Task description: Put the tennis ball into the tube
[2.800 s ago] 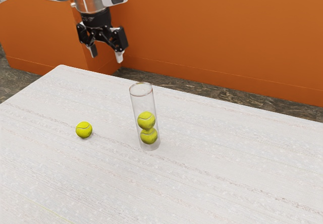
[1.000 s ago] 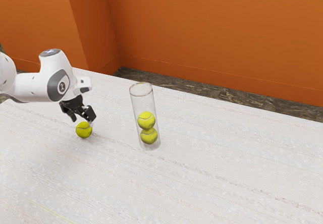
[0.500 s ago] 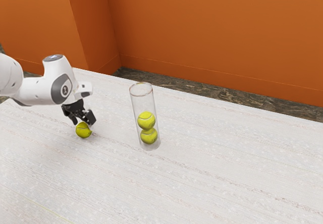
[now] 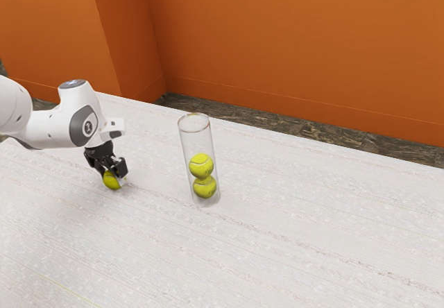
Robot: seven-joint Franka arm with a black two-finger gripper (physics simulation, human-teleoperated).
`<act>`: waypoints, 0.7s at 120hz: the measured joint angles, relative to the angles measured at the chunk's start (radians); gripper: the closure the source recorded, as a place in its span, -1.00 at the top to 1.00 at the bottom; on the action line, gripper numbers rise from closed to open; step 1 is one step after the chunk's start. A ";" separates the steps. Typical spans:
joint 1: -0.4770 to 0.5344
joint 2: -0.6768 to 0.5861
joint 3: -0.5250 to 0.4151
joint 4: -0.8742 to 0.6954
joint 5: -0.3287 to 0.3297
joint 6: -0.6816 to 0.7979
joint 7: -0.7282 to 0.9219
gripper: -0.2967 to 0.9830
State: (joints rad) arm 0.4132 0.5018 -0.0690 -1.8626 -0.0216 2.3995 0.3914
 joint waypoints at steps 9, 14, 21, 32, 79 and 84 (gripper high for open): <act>0.001 -0.001 0.000 0.000 0.000 -0.001 0.001 0.12; 0.002 -0.004 0.000 0.000 0.001 -0.001 0.001 0.10; 0.003 -0.015 -0.001 -0.001 0.002 -0.004 0.001 0.08; 0.005 -0.061 -0.002 -0.016 0.004 -0.013 0.000 0.04; 0.006 -0.573 -0.130 -0.152 -0.073 -0.208 -0.033 -0.03; 0.005 -0.604 -0.148 -0.152 -0.078 -0.226 -0.041 -0.03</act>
State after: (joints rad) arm 0.4180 -0.1025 -0.2169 -2.0148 -0.0992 2.1738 0.3505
